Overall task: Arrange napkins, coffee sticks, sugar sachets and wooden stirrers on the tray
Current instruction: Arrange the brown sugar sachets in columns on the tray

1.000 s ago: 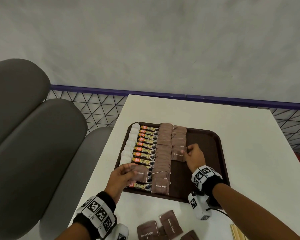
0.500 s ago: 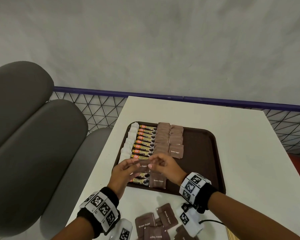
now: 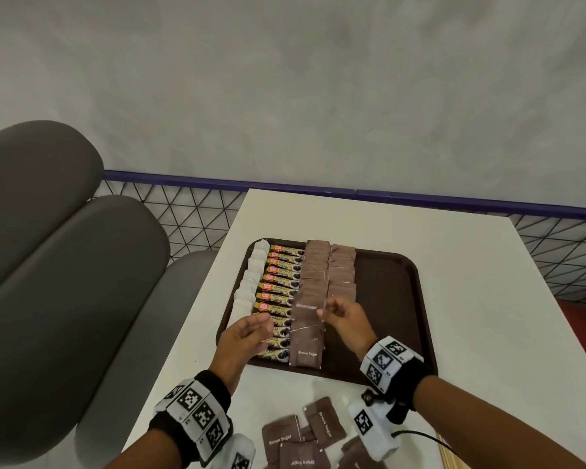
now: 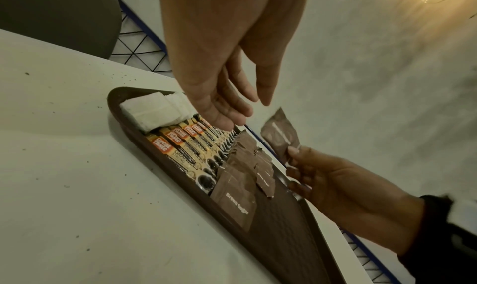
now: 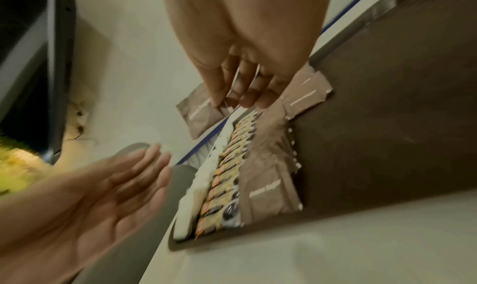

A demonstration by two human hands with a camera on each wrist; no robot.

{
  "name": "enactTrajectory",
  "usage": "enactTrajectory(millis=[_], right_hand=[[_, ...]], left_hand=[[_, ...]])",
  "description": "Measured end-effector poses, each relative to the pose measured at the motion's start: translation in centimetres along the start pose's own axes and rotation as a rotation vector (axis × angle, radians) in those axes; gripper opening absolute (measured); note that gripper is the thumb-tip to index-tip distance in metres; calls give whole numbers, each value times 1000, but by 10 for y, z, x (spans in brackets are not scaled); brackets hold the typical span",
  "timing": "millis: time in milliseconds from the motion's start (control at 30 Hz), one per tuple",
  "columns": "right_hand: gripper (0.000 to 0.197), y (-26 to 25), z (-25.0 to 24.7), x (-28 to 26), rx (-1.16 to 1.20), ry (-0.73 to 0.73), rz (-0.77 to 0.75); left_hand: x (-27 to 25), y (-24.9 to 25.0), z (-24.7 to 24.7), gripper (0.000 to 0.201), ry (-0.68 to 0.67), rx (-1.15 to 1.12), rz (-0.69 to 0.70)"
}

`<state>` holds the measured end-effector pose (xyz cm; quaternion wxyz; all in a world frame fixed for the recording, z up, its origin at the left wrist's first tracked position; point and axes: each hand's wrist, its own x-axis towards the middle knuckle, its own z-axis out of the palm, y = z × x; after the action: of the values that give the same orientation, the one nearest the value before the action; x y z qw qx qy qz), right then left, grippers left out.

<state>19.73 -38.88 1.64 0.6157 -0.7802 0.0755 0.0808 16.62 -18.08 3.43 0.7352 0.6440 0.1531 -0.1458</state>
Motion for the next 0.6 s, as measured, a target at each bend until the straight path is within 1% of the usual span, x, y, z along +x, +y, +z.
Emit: enactTrajectory(millis=[100,133,167,233,367,400,467,500,600], right_hand=[[2,14,-27,18,-109,252,134],[5,19,-34,23,-137,293,181],[7,23,-40,27,-160,307,222],[8,28,-47,32,-209,291,273],[19,33,-45,45,-326,255,361],[17,34,-44,48,-340,259,376],[7,36,-41,52,-369,279,394],[8,37,-40,54,-384,285,399],[25,38,-35,56,-432,305,411]], left_hand=[[3,-2,-7,25,12,-34,-27],[4,-3,-9,24,16,-33,-33],[4,-3,-11,22,17,-28,-38],[6,-4,-14,20,10,-13,-53],[8,-5,-19,19,-31,31,-100],[8,-6,-20,18,-38,51,-108],[9,-8,-20,17,-45,77,-125],[10,-9,-20,17,-46,81,-132],[11,-12,-20,19,-45,82,-145]])
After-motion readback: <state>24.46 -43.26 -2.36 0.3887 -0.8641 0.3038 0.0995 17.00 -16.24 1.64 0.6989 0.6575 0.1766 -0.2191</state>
